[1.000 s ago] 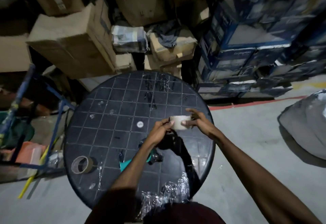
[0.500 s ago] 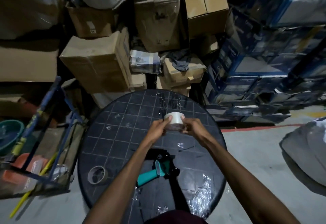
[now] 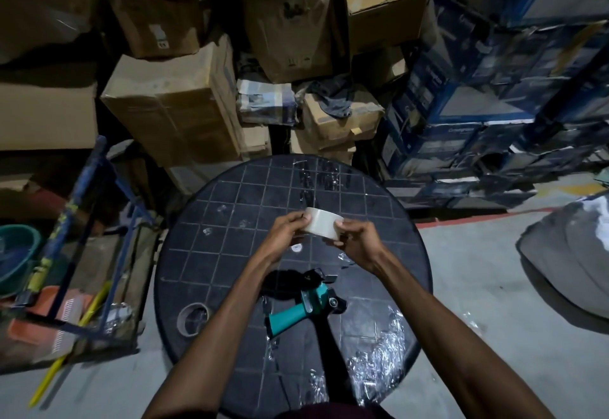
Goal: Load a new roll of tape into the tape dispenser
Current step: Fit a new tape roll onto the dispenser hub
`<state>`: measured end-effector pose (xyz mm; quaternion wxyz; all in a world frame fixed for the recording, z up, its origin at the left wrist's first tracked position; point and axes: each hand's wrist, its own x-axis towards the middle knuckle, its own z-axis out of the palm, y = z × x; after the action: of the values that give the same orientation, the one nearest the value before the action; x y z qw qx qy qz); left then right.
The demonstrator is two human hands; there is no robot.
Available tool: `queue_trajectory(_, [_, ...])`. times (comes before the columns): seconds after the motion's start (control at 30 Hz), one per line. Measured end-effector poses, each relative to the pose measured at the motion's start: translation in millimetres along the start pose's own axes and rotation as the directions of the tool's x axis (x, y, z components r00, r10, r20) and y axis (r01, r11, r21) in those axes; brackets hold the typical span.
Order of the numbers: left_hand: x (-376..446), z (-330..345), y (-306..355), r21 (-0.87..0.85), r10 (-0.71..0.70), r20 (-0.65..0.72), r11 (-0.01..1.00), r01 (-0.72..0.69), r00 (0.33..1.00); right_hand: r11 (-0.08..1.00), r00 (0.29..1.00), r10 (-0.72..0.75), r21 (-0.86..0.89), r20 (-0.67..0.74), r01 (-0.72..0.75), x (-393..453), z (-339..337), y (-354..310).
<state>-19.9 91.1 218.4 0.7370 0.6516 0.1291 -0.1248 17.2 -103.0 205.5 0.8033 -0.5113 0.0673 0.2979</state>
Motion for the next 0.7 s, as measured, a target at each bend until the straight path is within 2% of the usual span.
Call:
queue_trajectory(0.23, [4.1, 12.1, -18.5, -0.123, -0.070, -0.083, 0.991, 0.060, 0.994, 0.998, 0.999, -0.037, -0.041, -0.005, 0.037, 7.8, -24.7, 6.9])
queue_trajectory(0.4, [6.8, 30.1, -29.4, -0.165, -0.078, -0.210, 0.985, 0.044, 0.975, 0.928, 0.999, -0.044, -0.372, -0.013, 0.036, 15.3, -43.2, 7.7])
queue_trajectory(0.53, [9.0, 45.3, -36.1, -0.085, -0.091, -0.212, 0.994, 0.075, 0.973, 0.842, 1.000, -0.007, -0.538, 0.017, 0.015, 11.6, -54.7, -1.8])
queue_trajectory(0.7, [1.3, 69.5, -46.0, -0.071, -0.155, -0.141, 0.987, 0.147, 0.978, 0.794, 0.994, 0.076, -0.608, 0.081, -0.011, 16.1, -88.2, -1.5])
